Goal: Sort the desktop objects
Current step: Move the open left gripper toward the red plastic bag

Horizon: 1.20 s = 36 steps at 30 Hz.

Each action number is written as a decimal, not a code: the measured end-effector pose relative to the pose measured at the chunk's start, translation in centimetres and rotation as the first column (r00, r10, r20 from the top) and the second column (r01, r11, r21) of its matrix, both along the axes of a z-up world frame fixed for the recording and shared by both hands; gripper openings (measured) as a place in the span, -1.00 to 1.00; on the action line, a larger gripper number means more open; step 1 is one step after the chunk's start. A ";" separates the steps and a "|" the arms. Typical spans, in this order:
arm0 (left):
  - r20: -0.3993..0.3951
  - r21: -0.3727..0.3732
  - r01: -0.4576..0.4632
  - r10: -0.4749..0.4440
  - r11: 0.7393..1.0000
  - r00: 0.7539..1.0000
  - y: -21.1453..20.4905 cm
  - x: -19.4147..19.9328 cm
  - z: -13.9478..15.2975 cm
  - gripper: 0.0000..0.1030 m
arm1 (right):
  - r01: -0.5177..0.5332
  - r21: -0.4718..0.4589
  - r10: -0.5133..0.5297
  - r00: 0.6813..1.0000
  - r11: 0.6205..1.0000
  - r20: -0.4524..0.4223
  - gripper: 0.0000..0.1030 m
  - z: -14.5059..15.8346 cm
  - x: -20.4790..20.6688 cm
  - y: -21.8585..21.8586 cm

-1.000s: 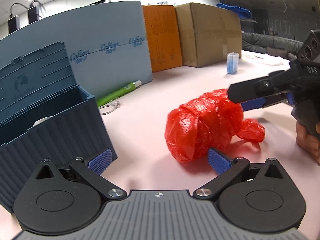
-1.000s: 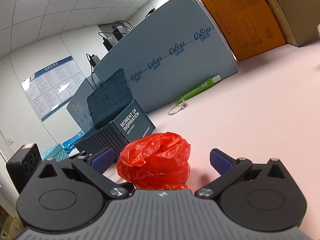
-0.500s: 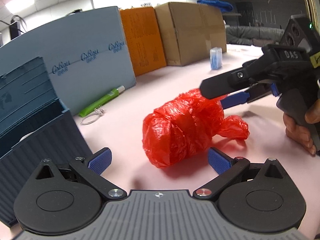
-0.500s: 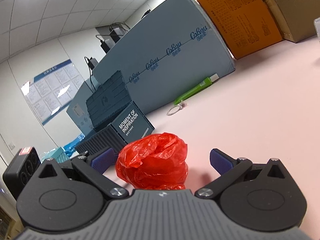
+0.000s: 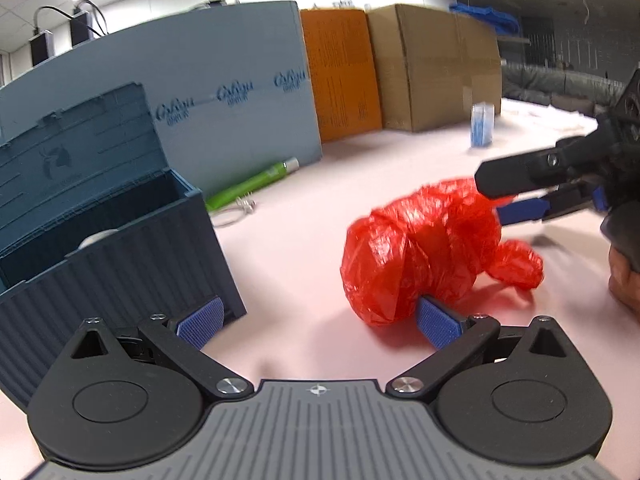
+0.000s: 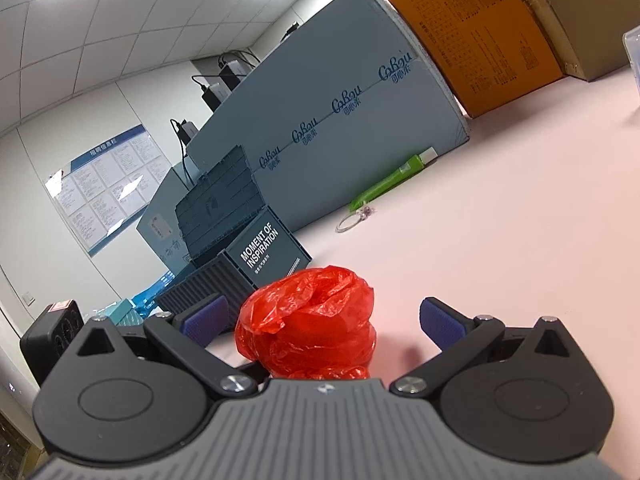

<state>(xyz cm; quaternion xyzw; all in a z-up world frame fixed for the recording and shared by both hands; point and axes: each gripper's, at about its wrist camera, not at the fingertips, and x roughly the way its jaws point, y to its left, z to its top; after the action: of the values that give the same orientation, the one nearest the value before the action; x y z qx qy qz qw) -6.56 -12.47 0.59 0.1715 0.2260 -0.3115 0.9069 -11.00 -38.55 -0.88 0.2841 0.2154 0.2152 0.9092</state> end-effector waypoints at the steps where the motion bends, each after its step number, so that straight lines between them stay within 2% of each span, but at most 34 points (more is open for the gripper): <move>1: -0.002 0.014 0.008 -0.008 1.000 1.000 -0.3 0.0 -0.1 0.99 | -0.003 -0.004 0.003 1.000 1.000 0.000 1.00 0.0 0.0 0.1; 8: 0.010 0.069 0.057 -0.058 0.996 0.998 -1.7 -0.5 -0.4 0.99 | -0.015 -0.014 0.015 1.000 1.000 -0.006 1.00 0.0 0.1 0.3; 21: -0.041 -0.015 0.144 -0.144 0.989 0.989 -2.4 0.1 -0.1 0.99 | -0.024 -0.048 0.023 0.999 0.999 -0.029 1.00 -0.1 0.7 1.0; 27: -0.032 -0.011 0.152 -0.152 0.988 0.988 -2.9 -0.1 -0.2 0.99 | -0.015 -0.050 0.014 1.000 0.999 -0.021 1.00 -0.1 0.7 1.0; 36: -0.051 -0.011 0.131 -0.131 0.991 0.990 -3.0 0.5 -0.3 0.99 | -0.017 -0.121 0.011 0.999 0.993 -0.053 1.00 0.0 1.4 2.0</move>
<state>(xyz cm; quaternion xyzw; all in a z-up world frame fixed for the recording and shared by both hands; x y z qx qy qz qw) -6.10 -15.45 0.32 0.1744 0.2365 -0.3757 0.8789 -9.59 -36.58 -0.93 0.2324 0.2538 0.2006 0.9173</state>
